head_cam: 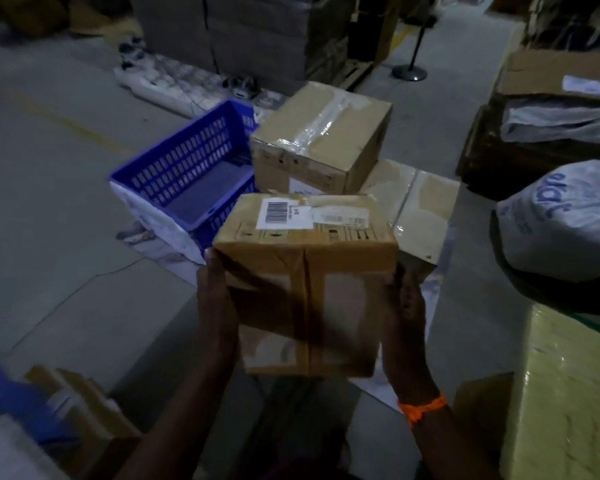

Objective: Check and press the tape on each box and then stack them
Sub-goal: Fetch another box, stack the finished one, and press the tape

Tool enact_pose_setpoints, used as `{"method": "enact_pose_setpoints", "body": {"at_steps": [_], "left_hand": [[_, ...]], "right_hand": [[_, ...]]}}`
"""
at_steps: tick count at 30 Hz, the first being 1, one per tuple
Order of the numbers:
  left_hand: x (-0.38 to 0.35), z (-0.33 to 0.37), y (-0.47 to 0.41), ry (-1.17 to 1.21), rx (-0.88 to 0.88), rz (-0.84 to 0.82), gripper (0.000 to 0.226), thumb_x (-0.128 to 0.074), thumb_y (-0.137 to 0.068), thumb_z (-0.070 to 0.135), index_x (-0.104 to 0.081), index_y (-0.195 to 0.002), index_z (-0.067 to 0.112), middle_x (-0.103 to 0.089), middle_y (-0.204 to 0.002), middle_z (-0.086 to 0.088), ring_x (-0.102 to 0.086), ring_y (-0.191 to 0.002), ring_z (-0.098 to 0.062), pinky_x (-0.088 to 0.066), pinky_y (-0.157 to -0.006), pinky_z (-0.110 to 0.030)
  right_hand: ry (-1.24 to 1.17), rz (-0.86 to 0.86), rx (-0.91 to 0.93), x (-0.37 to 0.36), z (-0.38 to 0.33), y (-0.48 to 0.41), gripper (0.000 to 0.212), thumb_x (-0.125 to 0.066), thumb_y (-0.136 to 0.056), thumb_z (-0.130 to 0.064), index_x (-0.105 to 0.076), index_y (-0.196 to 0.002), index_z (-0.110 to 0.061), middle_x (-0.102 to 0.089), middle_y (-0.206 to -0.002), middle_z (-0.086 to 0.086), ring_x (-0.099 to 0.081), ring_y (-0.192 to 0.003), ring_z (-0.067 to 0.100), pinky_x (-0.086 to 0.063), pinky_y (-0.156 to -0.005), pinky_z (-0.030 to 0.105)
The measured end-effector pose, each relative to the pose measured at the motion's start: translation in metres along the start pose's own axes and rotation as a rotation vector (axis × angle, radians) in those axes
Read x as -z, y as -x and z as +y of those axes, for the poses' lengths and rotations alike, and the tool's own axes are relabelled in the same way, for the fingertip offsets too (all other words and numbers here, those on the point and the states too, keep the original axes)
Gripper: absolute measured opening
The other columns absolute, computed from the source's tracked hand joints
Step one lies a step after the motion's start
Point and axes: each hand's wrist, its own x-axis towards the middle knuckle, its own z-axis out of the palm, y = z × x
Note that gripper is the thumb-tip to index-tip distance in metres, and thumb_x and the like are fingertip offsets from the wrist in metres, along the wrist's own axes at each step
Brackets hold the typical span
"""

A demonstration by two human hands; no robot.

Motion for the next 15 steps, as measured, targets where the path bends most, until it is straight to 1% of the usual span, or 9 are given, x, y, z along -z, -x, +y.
{"method": "enact_pose_setpoints", "body": {"at_steps": [1,2,4,5,7,9,10,13,15], "left_hand": [[-0.004,0.006,0.004,0.052,0.018,0.001,0.071,-0.039,-0.088,0.083,-0.056,-0.139,0.038,-0.060,-0.142,0.007,-0.055,-0.131,-0.013,-0.042,-0.111,-0.043],[-0.008,0.010,0.009,0.081,0.038,-0.016,0.073,-0.038,-0.086,0.085,-0.055,-0.140,0.038,-0.062,-0.139,0.010,-0.057,-0.129,-0.008,-0.041,-0.113,-0.042],[-0.013,0.013,0.018,0.107,0.074,-0.082,0.076,-0.032,-0.086,0.083,-0.052,-0.141,0.035,-0.068,-0.128,0.016,-0.063,-0.118,0.000,-0.046,-0.106,-0.038],[-0.016,0.011,0.024,0.096,0.087,-0.122,0.076,-0.030,-0.085,0.082,-0.052,-0.140,0.035,-0.070,-0.124,0.018,-0.065,-0.114,0.001,-0.048,-0.101,-0.036],[-0.017,0.001,0.032,0.051,0.116,-0.167,0.072,-0.029,-0.087,0.082,-0.056,-0.134,0.035,-0.071,-0.124,0.012,-0.067,-0.115,-0.008,-0.050,-0.095,-0.038],[-0.015,-0.009,0.037,-0.027,0.143,-0.217,0.064,-0.032,-0.092,0.077,-0.061,-0.127,0.032,-0.072,-0.123,0.003,-0.067,-0.116,-0.019,-0.053,-0.094,-0.045],[-0.015,-0.015,0.039,-0.077,0.160,-0.244,0.063,-0.038,-0.092,0.076,-0.060,-0.128,0.029,-0.071,-0.123,0.001,-0.067,-0.116,-0.022,-0.053,-0.095,-0.049],[-0.017,-0.022,0.038,-0.169,0.223,-0.269,0.072,-0.055,-0.082,0.075,-0.052,-0.135,0.026,-0.066,-0.127,-0.002,-0.064,-0.116,-0.023,-0.051,-0.100,-0.053],[-0.023,-0.020,0.035,-0.223,0.214,-0.282,0.062,-0.058,-0.089,0.066,-0.051,-0.134,0.024,-0.065,-0.124,-0.001,-0.064,-0.113,-0.019,-0.053,-0.095,-0.044]], "right_hand": [[-0.018,0.012,0.021,0.003,-0.004,-0.001,0.074,-0.058,-0.080,-0.084,-0.062,-0.130,-0.029,-0.070,-0.123,-0.006,-0.065,-0.117,0.012,-0.053,-0.096,0.026],[-0.033,0.016,0.023,0.006,-0.006,-0.003,0.068,-0.058,-0.082,-0.082,-0.063,-0.126,-0.031,-0.070,-0.123,0.000,-0.065,-0.119,0.017,-0.054,-0.098,0.033],[-0.013,0.013,0.011,0.015,-0.005,-0.008,0.054,-0.055,-0.087,-0.080,-0.066,-0.112,-0.033,-0.066,-0.112,0.020,-0.065,-0.109,0.027,-0.054,-0.094,0.057],[0.016,0.020,0.005,0.020,-0.002,-0.009,0.053,-0.053,-0.088,-0.080,-0.066,-0.105,-0.031,-0.061,-0.106,0.030,-0.063,-0.099,0.031,-0.053,-0.088,0.065],[0.039,0.052,-0.006,0.028,0.004,-0.006,0.053,-0.054,-0.086,-0.082,-0.066,-0.098,-0.031,-0.063,-0.100,0.025,-0.063,-0.092,0.030,-0.054,-0.082,0.058],[0.052,0.078,-0.004,0.036,0.010,0.003,0.053,-0.055,-0.084,-0.082,-0.066,-0.097,-0.032,-0.072,-0.098,0.003,-0.069,-0.097,0.021,-0.058,-0.080,0.037],[0.066,0.091,-0.011,0.040,0.014,0.007,0.054,-0.057,-0.084,-0.082,-0.066,-0.099,-0.030,-0.073,-0.100,-0.001,-0.070,-0.100,0.019,-0.058,-0.080,0.032],[0.077,0.136,-0.044,0.055,0.024,0.013,0.055,-0.061,-0.080,-0.082,-0.066,-0.099,-0.031,-0.074,-0.105,0.000,-0.071,-0.103,0.020,-0.060,-0.084,0.036],[0.090,0.147,-0.070,0.065,0.027,0.011,0.060,-0.063,-0.076,-0.084,-0.066,-0.102,-0.030,-0.074,-0.106,-0.001,-0.071,-0.103,0.019,-0.058,-0.089,0.045]]}}
